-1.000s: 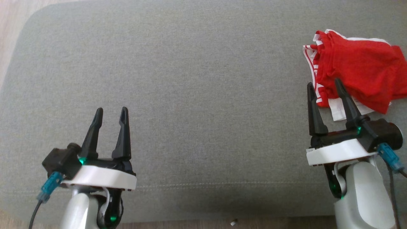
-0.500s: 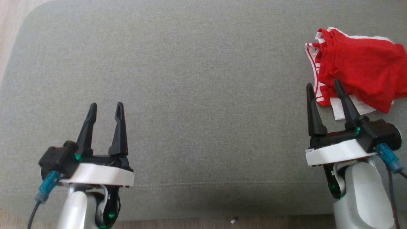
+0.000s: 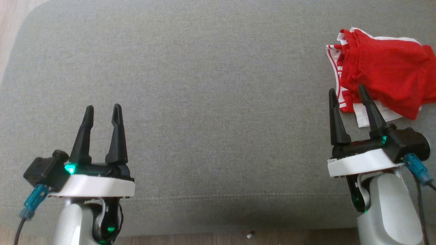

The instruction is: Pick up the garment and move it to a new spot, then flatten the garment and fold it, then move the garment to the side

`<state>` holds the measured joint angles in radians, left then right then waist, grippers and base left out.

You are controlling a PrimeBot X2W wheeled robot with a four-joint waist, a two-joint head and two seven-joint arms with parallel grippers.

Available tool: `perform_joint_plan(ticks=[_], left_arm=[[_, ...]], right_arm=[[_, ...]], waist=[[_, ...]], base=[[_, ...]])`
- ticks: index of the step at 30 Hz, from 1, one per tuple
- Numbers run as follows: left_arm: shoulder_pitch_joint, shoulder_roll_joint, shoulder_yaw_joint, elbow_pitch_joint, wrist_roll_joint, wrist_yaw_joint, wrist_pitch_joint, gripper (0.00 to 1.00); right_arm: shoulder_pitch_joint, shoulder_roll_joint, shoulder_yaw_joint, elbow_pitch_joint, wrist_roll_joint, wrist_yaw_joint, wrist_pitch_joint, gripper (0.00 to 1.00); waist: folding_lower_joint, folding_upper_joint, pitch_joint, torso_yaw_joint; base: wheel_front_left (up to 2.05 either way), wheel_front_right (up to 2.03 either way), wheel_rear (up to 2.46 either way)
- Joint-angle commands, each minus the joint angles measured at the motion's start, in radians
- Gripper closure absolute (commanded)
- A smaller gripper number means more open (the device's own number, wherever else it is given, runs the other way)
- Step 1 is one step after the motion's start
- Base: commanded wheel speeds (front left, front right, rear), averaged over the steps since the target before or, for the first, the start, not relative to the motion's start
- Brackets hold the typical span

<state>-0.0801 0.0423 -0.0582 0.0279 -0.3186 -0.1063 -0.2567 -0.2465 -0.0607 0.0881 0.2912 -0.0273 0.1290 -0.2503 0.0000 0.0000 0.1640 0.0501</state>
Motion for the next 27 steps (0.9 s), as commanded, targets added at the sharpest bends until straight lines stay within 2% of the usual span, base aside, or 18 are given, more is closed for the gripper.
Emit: perform_joint_plan(ticks=[1,7,8,11,27], left_arm=[[-0.020,0.008,0.035,-0.040,-0.001,-0.001,-0.005,0.00],[-0.017,0.008,0.035,-0.040,-0.036,-0.009,-0.005,0.00],[0.000,-0.001,0.000,0.002,-0.038,-0.007,0.000,1.00],[0.017,-0.003,-0.004,0.052,-0.039,-0.007,0.001,1.00],[0.012,0.010,0.004,0.073,-0.213,-0.009,0.037,1.00]], right_arm=[[-0.020,0.010,0.024,-0.033,0.001,0.002,-0.010,0.00],[-0.020,0.010,0.026,-0.034,0.003,0.002,-0.011,0.00],[0.000,0.000,0.002,0.003,0.001,0.000,0.000,1.00],[0.019,0.000,0.003,0.050,0.002,0.000,0.003,1.00],[0.035,-0.008,-0.010,0.036,0.224,0.000,0.039,1.00]], waist=[[0.0000,0.0000,0.000,0.000],[0.0000,0.0000,-0.001,0.002],[0.0000,0.0000,-0.001,0.002],[0.0000,0.0000,-0.001,0.002],[0.0000,0.0000,-0.021,-0.005]], base=[[0.00,0.00,0.00],[0.00,0.00,0.00],[0.00,0.00,0.00],[0.00,0.00,0.00],[0.00,0.00,0.00]])
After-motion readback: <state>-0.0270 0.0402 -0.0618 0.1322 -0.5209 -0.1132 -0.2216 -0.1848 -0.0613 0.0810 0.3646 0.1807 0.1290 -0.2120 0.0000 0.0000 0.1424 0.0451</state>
